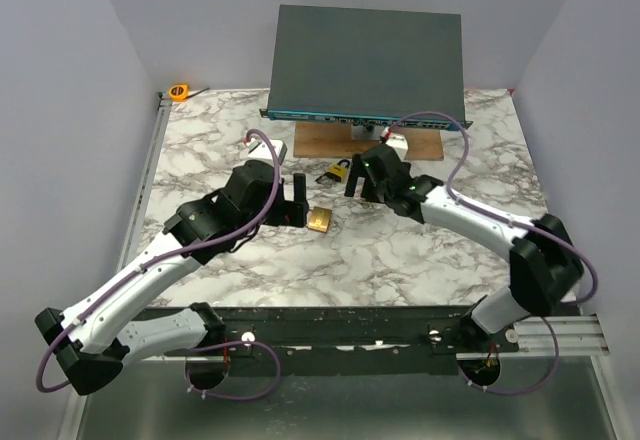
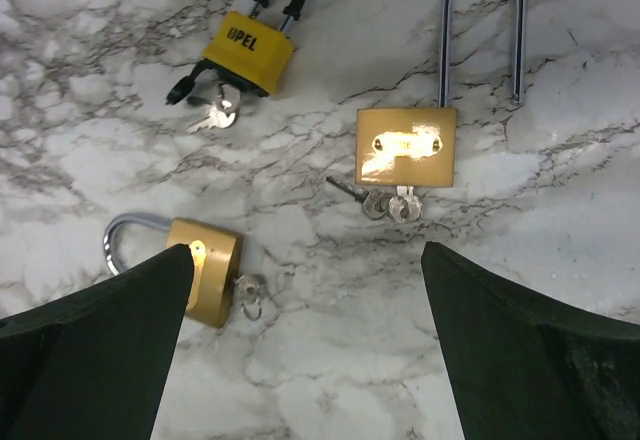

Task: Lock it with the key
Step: Pick up the lock from the center of the board.

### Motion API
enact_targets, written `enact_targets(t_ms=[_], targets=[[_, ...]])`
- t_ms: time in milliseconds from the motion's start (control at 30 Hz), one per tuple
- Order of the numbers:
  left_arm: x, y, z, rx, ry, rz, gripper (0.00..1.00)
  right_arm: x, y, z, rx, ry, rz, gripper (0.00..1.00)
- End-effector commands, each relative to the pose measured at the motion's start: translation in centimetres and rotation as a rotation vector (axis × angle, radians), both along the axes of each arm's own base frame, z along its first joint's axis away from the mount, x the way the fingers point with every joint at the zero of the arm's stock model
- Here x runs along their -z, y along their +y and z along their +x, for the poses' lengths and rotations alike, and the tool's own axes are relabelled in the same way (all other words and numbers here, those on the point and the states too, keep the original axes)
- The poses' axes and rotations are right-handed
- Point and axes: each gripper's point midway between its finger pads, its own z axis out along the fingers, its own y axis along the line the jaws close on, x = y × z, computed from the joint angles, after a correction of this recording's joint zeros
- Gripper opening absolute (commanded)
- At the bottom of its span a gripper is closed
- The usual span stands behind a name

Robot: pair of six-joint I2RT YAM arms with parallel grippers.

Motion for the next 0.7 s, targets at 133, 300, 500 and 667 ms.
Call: enact_targets(t_ms=[133, 300, 500, 667], targets=[[-0.6, 1.7, -1.2, -0.006, 0.034, -0.041, 0.98, 4.5, 0.3, 5.4, 0.171, 0.009, -0.158, 0.95], [-0.9, 3.7, -1.6, -0.038, 0.017, -0.016, 0.98, 6.6, -2.0, 5.6, 0.203, 0.001, -0.3, 0.95], [-0.3, 4.3, -1.9, -0.047, 0.023, -0.024, 0.98, 9.4, -3.0, 5.1, 0.169, 0.024, -0.384, 0.94], [-0.7, 4.2, -2.0, -0.042, 0.023, -0.042, 0.98, 12.2, -3.1, 5.4, 0.126, 0.059, -0.37, 0.93]])
